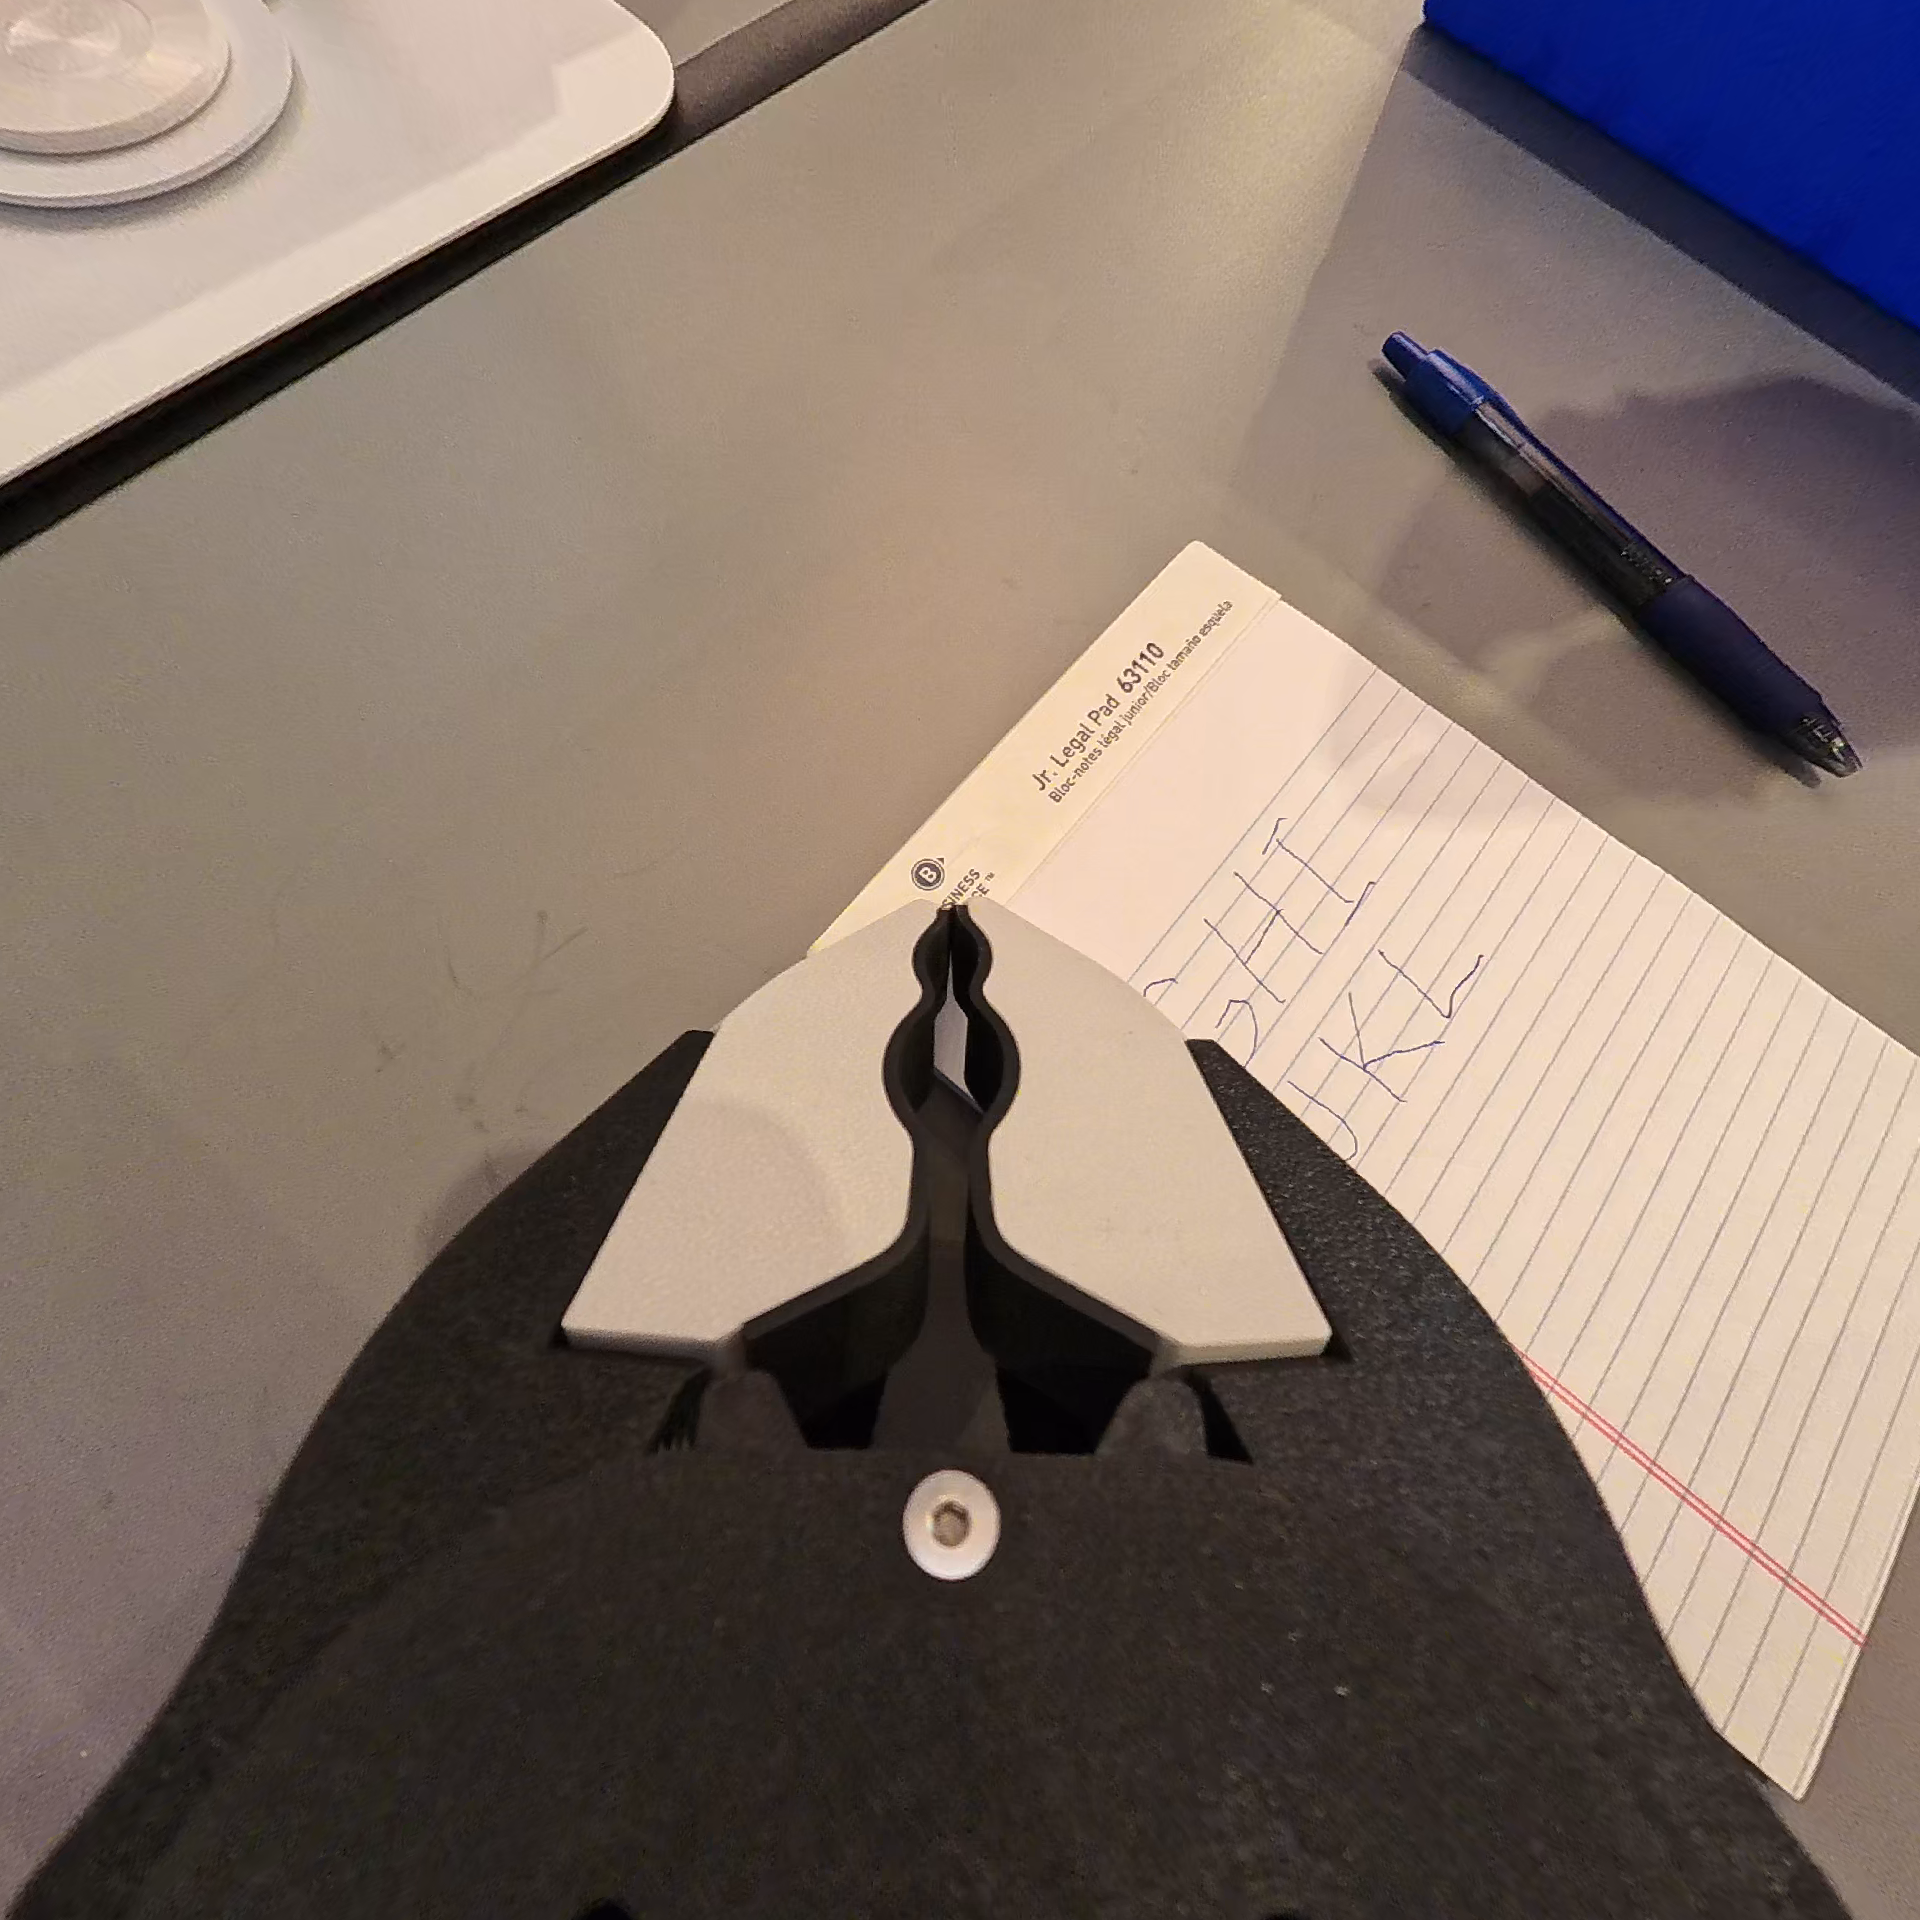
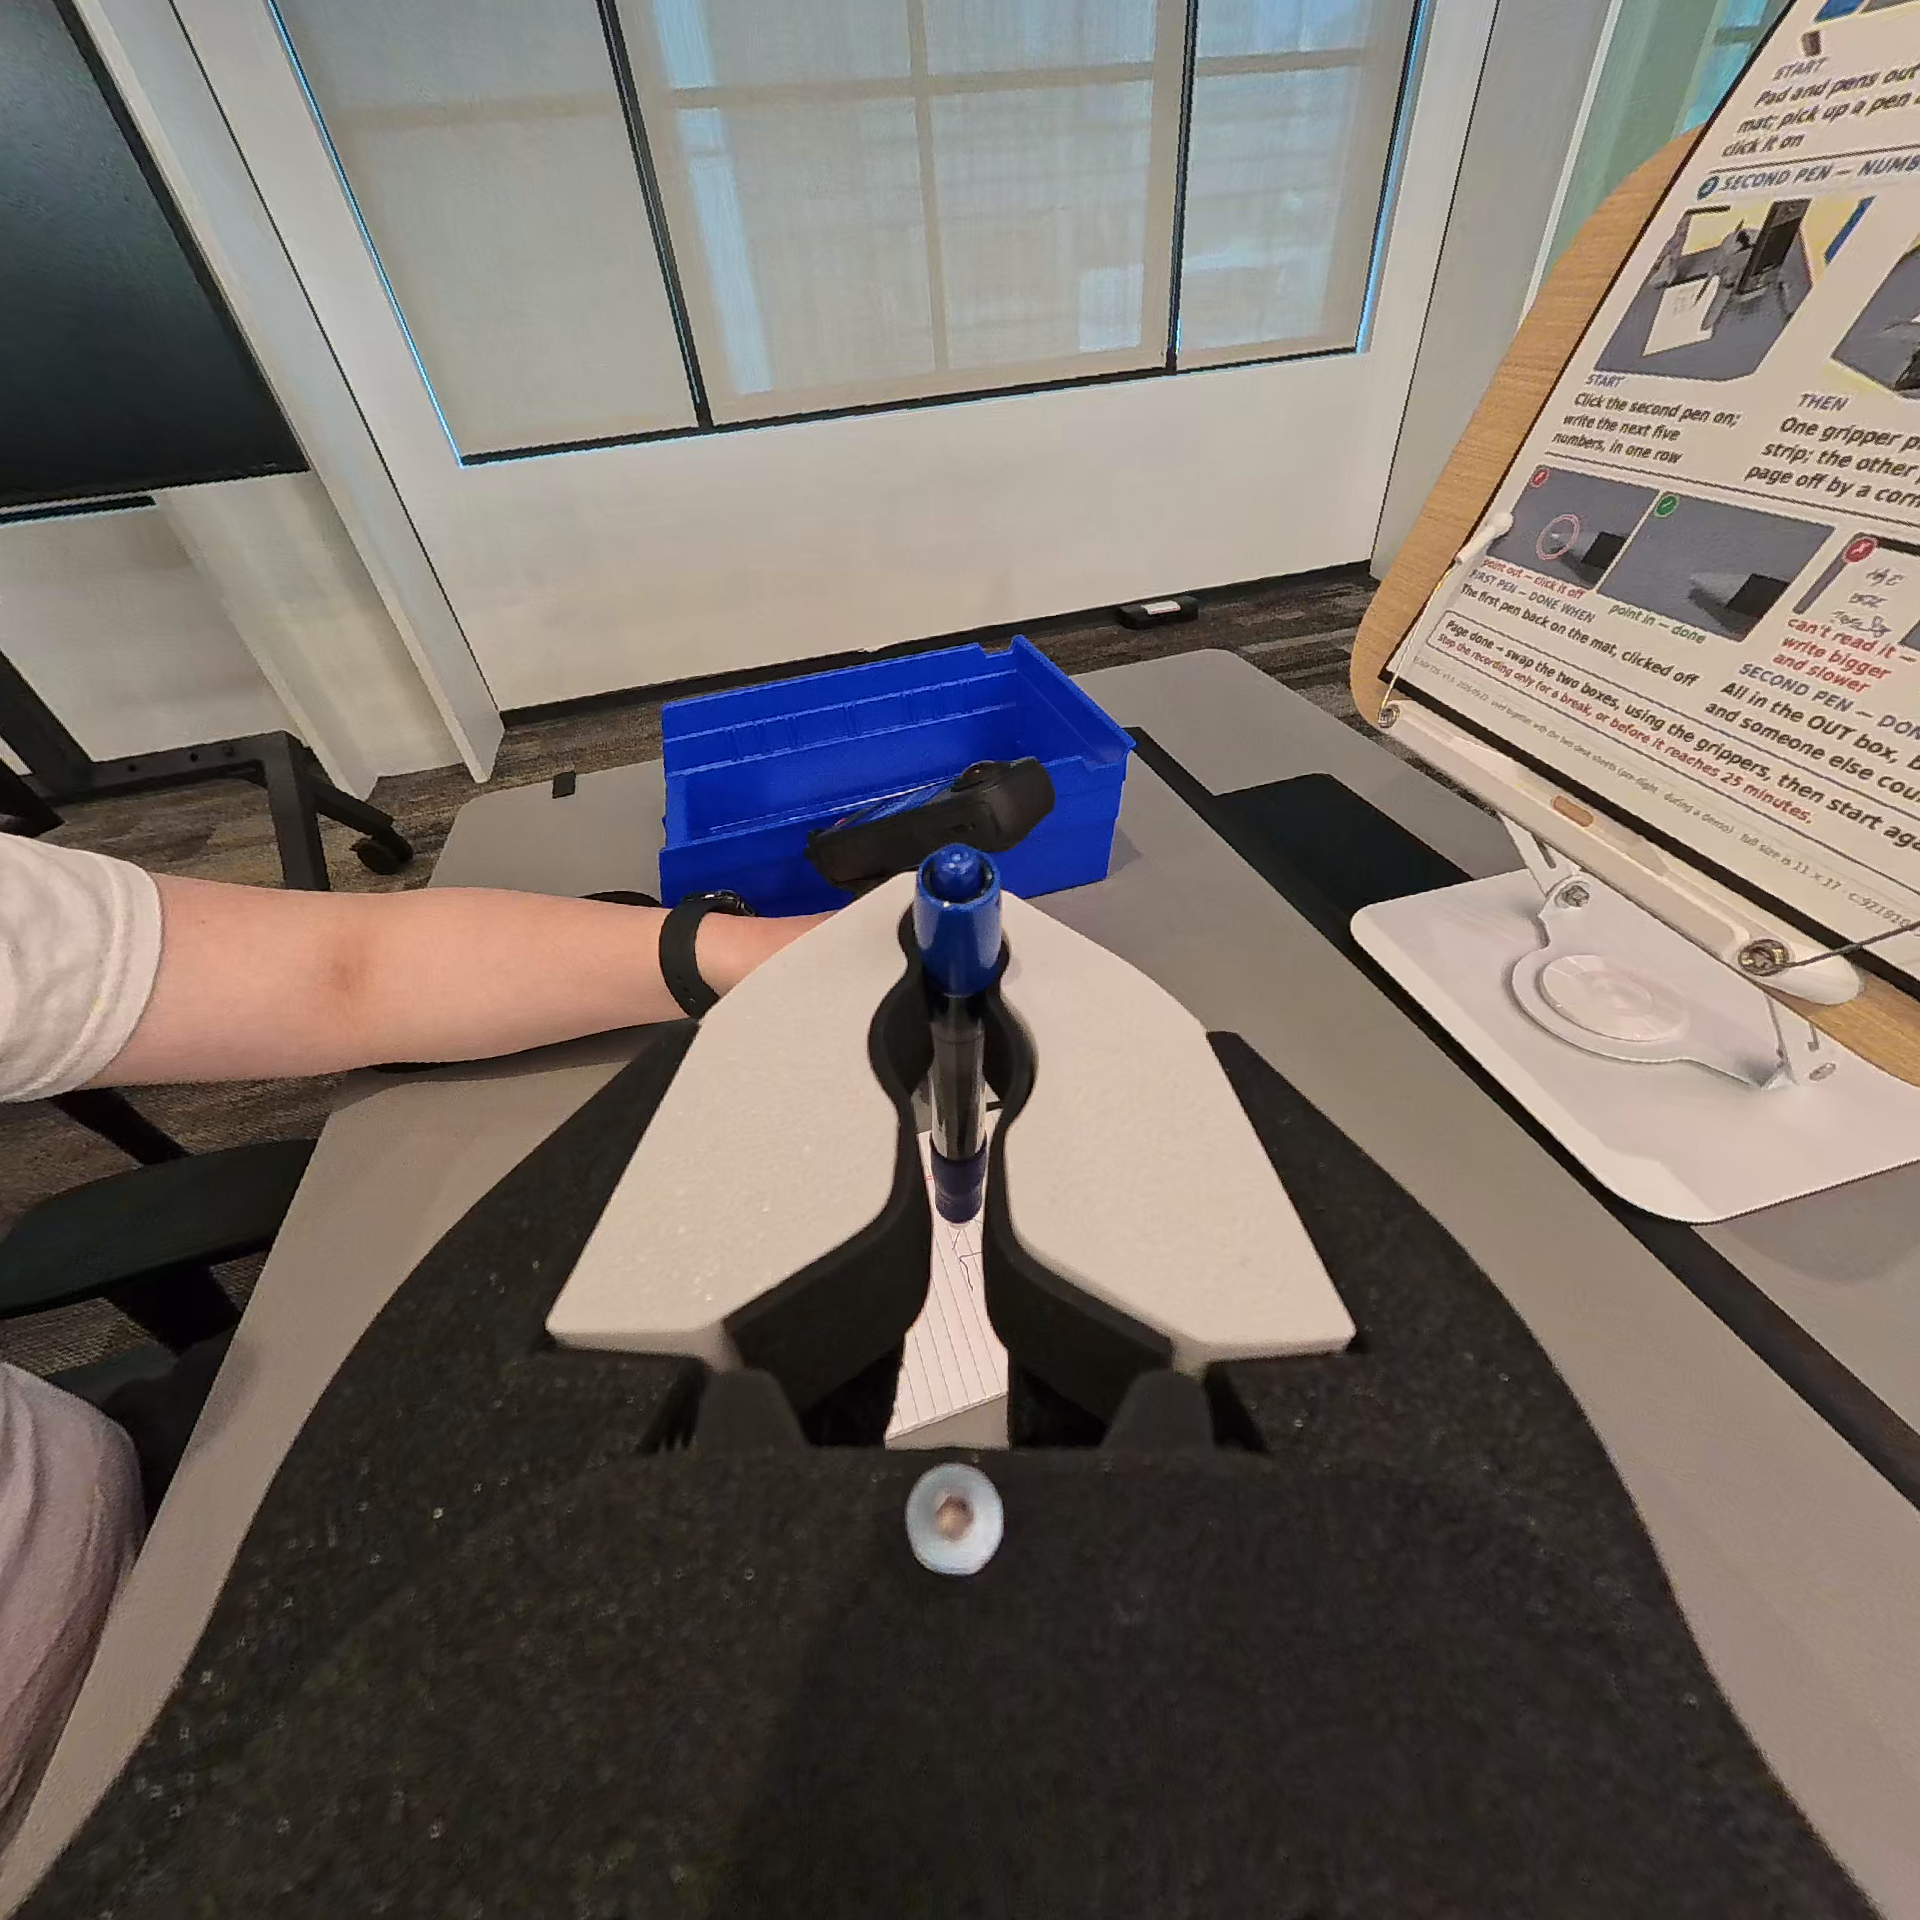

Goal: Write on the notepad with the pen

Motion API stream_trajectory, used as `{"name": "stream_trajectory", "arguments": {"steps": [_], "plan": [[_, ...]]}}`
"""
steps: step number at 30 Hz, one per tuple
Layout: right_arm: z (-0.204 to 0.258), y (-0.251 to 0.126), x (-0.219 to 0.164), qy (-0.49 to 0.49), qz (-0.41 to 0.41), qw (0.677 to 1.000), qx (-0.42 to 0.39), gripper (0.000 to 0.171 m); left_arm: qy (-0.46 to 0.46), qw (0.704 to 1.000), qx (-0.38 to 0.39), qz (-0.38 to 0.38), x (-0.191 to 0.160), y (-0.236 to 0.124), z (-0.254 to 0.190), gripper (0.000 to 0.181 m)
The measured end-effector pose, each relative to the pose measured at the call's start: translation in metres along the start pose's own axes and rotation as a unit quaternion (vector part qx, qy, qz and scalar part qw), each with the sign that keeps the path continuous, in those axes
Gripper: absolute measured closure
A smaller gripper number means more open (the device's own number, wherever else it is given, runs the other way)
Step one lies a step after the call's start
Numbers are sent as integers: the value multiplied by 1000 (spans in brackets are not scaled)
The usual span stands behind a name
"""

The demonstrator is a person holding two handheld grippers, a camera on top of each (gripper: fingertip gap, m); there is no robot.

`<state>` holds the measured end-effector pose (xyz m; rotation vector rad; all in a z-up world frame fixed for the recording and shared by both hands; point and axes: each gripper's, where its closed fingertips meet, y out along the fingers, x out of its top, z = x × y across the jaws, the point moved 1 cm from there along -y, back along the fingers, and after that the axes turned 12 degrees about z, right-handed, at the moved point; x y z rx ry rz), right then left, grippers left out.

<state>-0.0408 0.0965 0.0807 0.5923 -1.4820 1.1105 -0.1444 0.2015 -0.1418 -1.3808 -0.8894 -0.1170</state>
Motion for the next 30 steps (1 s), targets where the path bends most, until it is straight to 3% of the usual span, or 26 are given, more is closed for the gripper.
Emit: {"name": "stream_trajectory", "arguments": {"steps": [30], "plan": [[-7, 6, -8, 14, 9, 1000, 0, 167, 8, 1000, 14, -1, 0, 0, 0, 181]]}}
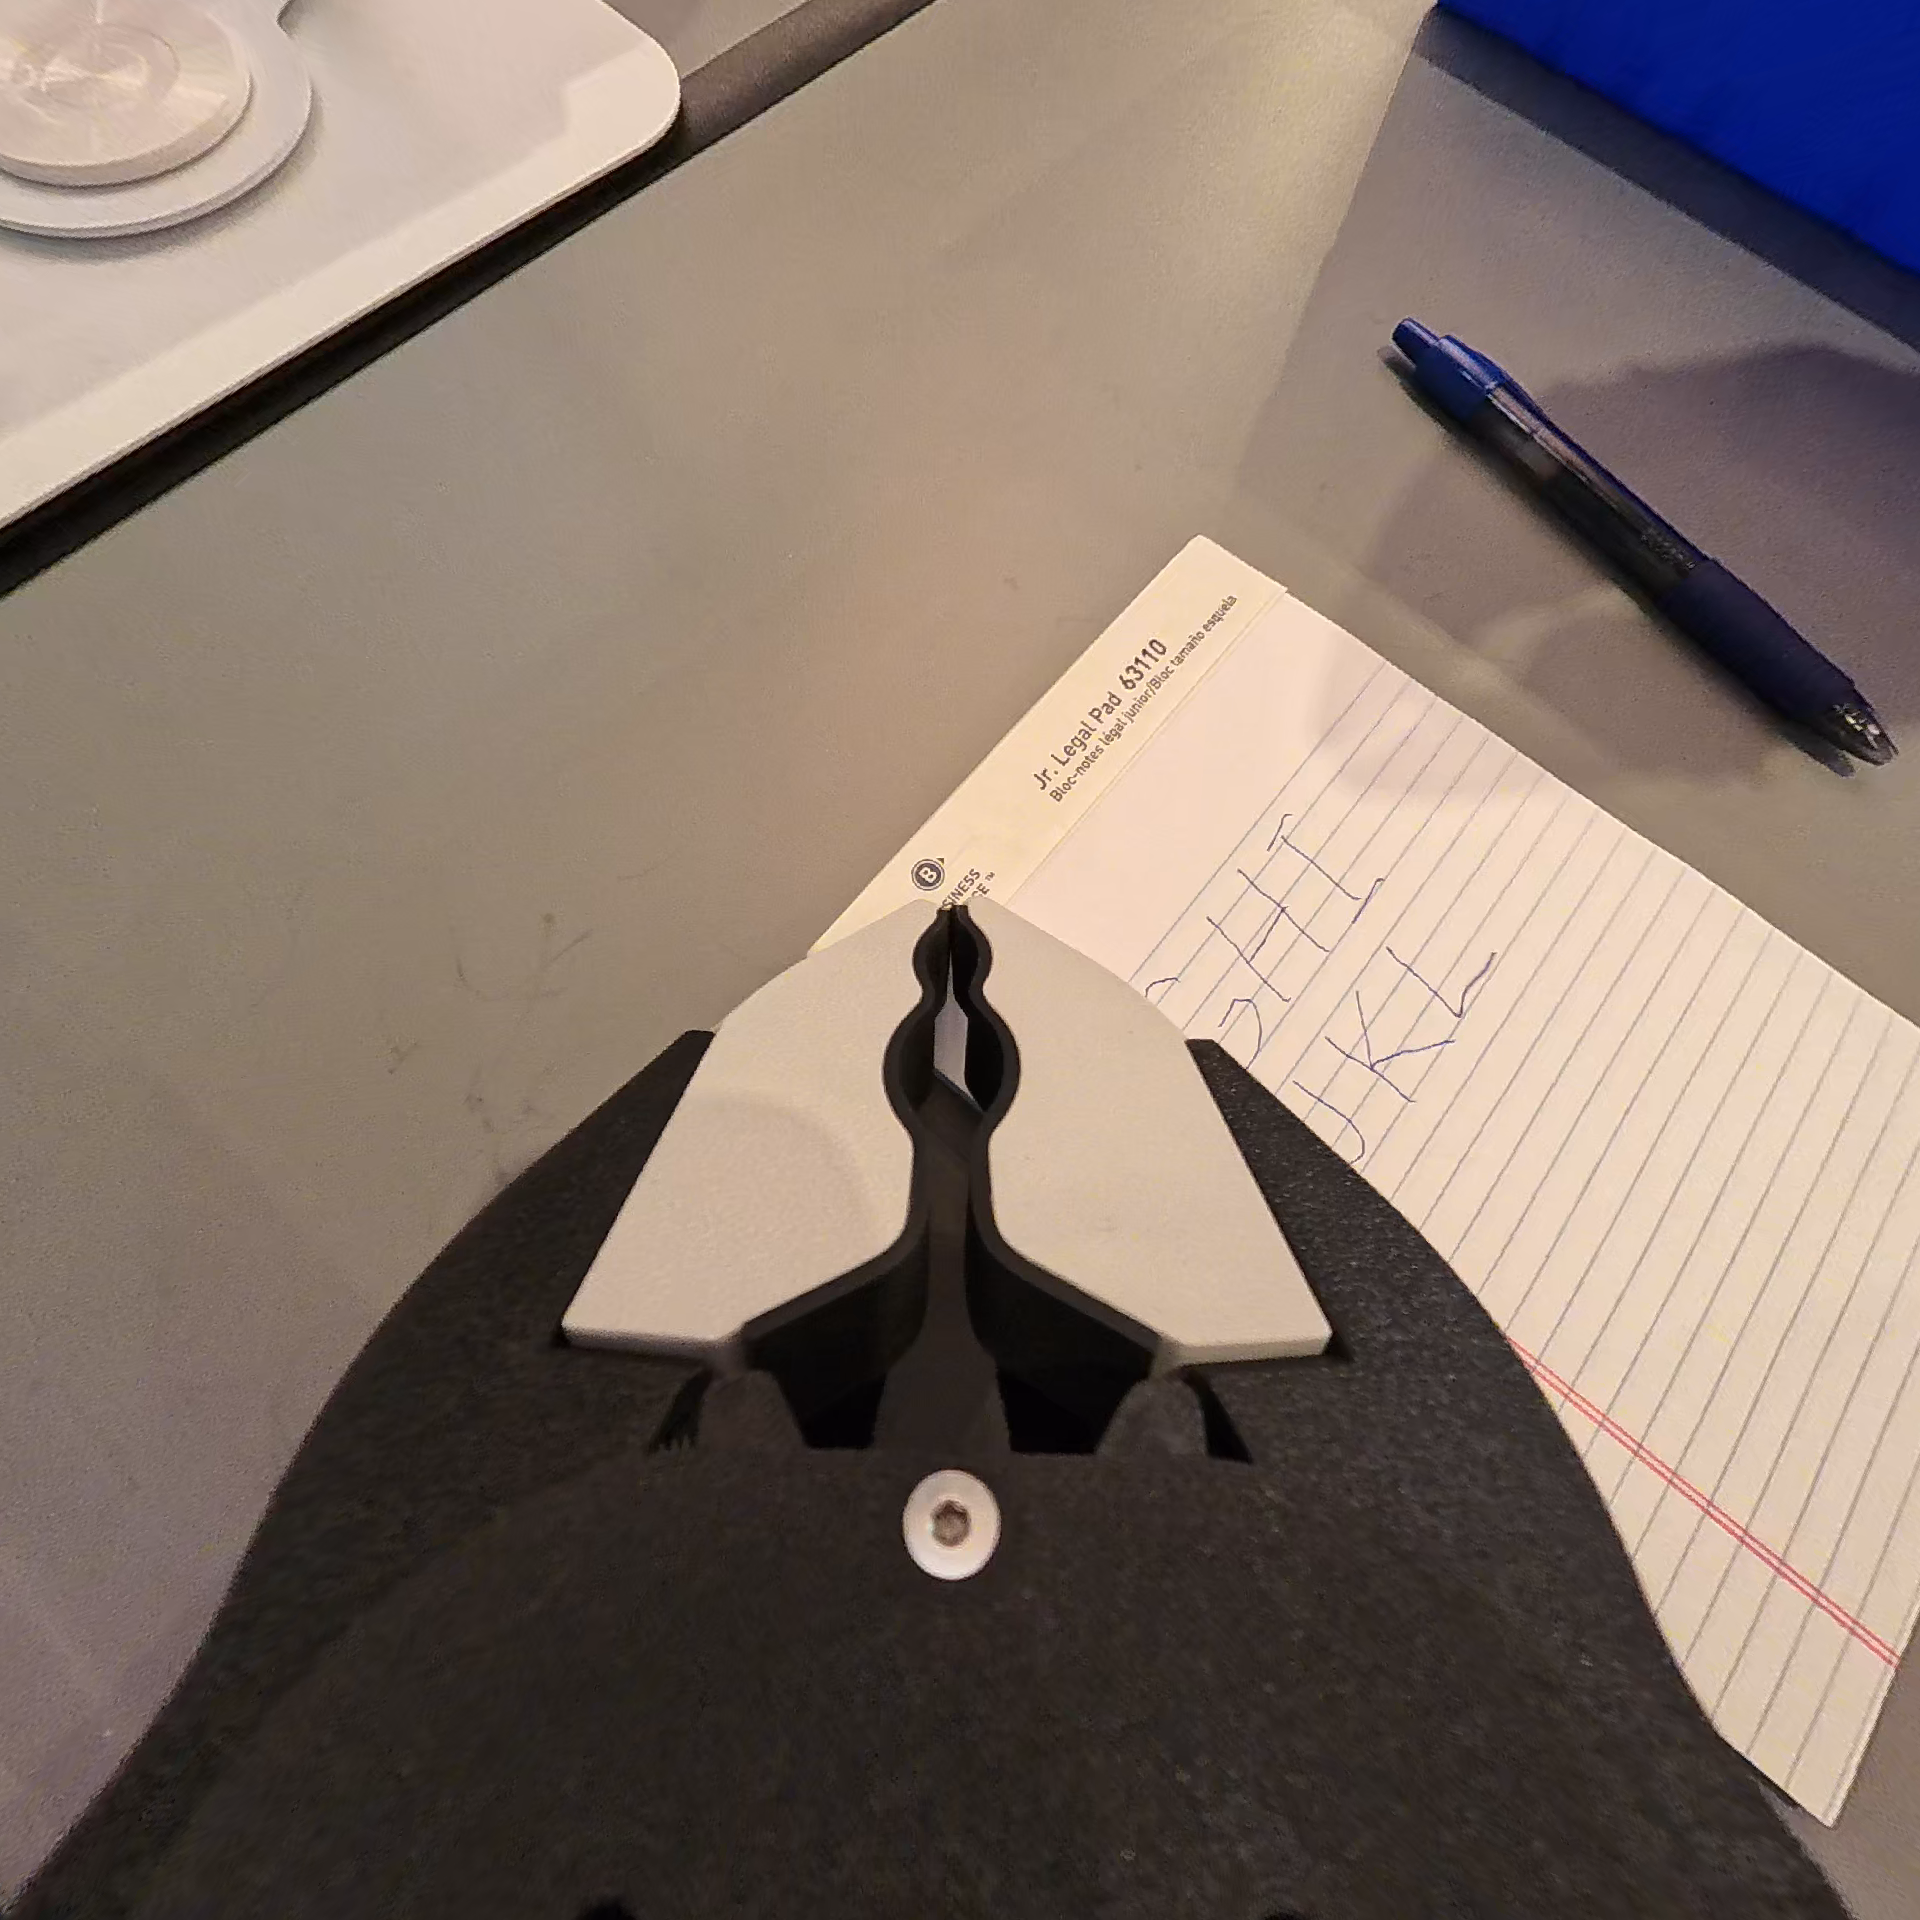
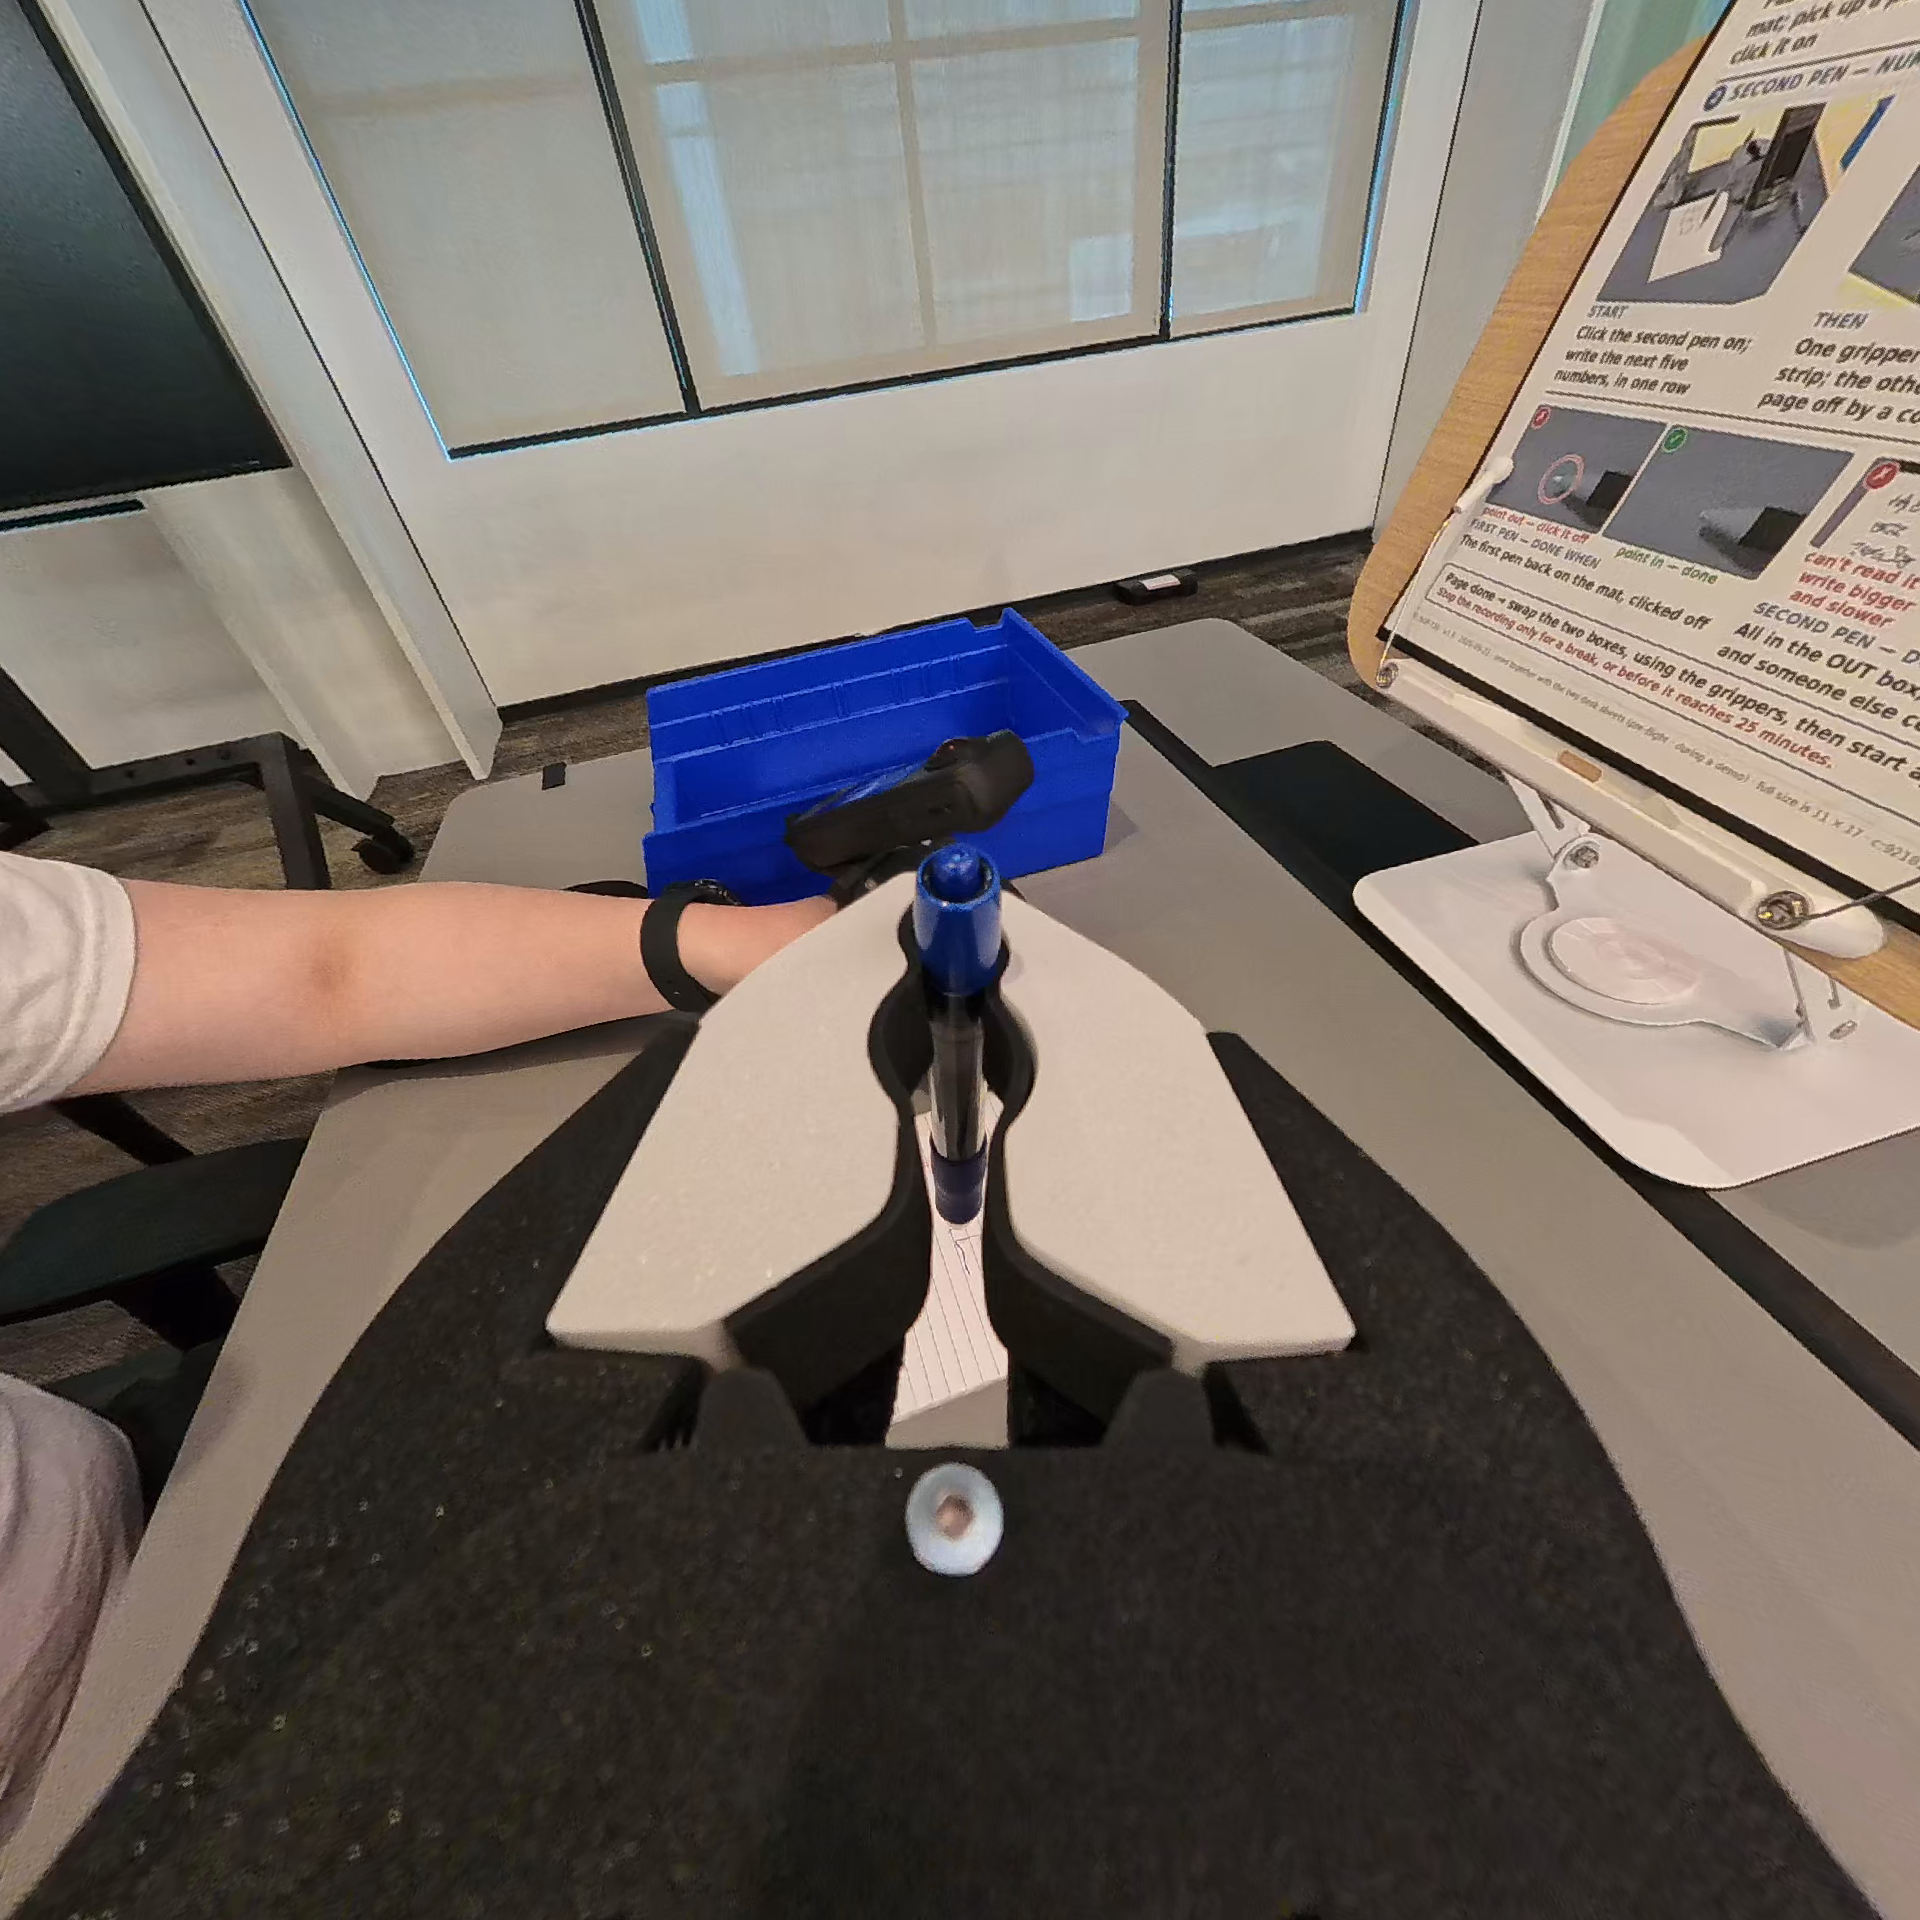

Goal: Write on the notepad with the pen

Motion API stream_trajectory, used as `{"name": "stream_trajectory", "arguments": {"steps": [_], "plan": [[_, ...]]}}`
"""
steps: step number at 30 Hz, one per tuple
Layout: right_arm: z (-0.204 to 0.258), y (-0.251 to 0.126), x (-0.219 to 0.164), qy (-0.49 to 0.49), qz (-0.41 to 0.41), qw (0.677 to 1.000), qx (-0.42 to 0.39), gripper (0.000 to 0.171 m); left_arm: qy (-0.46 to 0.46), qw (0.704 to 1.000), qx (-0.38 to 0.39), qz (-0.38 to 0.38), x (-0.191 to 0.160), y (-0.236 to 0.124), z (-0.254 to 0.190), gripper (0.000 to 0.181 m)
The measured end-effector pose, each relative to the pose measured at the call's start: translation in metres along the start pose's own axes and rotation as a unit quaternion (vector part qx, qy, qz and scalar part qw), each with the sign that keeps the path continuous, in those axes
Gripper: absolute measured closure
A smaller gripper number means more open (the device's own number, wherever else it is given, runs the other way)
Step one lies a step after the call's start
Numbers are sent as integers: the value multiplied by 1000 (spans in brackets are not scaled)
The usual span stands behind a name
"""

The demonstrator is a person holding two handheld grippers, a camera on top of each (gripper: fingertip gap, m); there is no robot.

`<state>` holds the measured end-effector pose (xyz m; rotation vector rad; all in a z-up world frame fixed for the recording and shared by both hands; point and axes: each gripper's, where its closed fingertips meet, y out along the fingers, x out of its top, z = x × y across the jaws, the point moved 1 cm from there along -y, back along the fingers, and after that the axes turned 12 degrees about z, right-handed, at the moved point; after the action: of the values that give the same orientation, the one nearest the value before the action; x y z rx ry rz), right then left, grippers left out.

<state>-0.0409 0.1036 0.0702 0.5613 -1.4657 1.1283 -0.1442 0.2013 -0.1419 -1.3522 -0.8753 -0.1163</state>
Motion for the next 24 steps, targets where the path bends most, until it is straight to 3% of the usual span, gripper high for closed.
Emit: {"name": "stream_trajectory", "arguments": {"steps": [6, 12, 17, 24], "plan": [[-7, 11, -9, 8, 15, 1000, -3, 167, -36, 999, -11, -35, 12, -11, -3, 181], [11, 45, -19, -59, 74, 995, 4, 167, -29, 971, -41, -232, 79, -107, -39, 181], [31, 84, -34, -120, 149, 982, 4, 167, 49, 948, -22, -314, 102, -177, -78, 181], [37, 104, -48, -126, 189, 974, 9, 167, 132, 952, -25, -276, 99, -185, -113, 181]]}}
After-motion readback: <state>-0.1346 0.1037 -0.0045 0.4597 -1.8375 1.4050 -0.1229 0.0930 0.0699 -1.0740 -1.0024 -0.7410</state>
